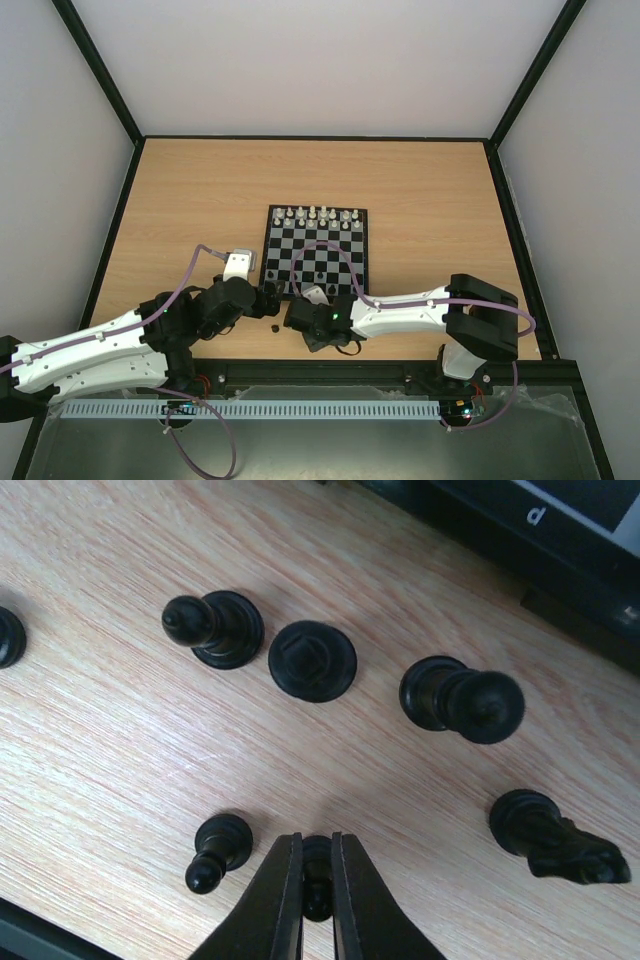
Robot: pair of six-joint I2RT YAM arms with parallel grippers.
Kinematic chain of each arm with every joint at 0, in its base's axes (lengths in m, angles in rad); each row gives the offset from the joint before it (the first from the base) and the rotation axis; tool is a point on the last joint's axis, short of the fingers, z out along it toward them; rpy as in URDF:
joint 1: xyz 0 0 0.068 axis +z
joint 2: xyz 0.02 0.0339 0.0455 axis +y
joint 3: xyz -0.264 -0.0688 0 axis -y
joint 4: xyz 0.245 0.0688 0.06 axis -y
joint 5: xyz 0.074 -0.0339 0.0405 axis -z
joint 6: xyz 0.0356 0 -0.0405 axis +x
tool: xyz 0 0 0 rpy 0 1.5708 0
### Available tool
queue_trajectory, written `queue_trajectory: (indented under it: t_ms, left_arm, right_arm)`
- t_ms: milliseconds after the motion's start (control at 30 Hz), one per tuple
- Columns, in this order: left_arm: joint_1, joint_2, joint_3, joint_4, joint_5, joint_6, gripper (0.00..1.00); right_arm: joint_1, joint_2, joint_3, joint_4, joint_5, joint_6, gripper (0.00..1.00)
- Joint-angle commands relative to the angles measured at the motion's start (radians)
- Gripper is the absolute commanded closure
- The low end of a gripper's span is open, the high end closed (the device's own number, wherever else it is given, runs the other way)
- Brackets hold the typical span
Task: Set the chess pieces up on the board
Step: Pick up the chess piece at the center of the board, then place the chess piece on the chessboard.
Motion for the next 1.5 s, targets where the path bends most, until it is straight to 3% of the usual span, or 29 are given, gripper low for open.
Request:
queue_trajectory:
  t_ms: [0,300,500,867,1467]
  left_arm:
    - [0.004,-0.002,-0.012,-0.014,-0.013,0.001,0.01]
    - [0.006,0.005,-0.01,-0.008,-0.011,0.006,0.01]
    - [0.012,0.032,-0.011,0.008,-0.006,0.017,0.01]
    - [0.022,0.045,-0.011,0.022,0.006,0.027,0.01]
    - [0.041,0.038,-0.016,0.025,0.019,0.039,0.01]
  right_arm:
    - [0.004,-0.023,0.025,-0.072,0.046,0.0,0.96]
    - [-0.045,-0.239,0.04,-0.177,0.088,-0.03,0.96]
    - [-0.213,-0.314,0.082,-0.206,0.076,-0.136,0.96]
    - [-0.425,-0.132,0.181,-0.159,-0.009,-0.272,0.96]
    - [-0.466,0.087,0.229,-0.076,-0.064,-0.31,0.96]
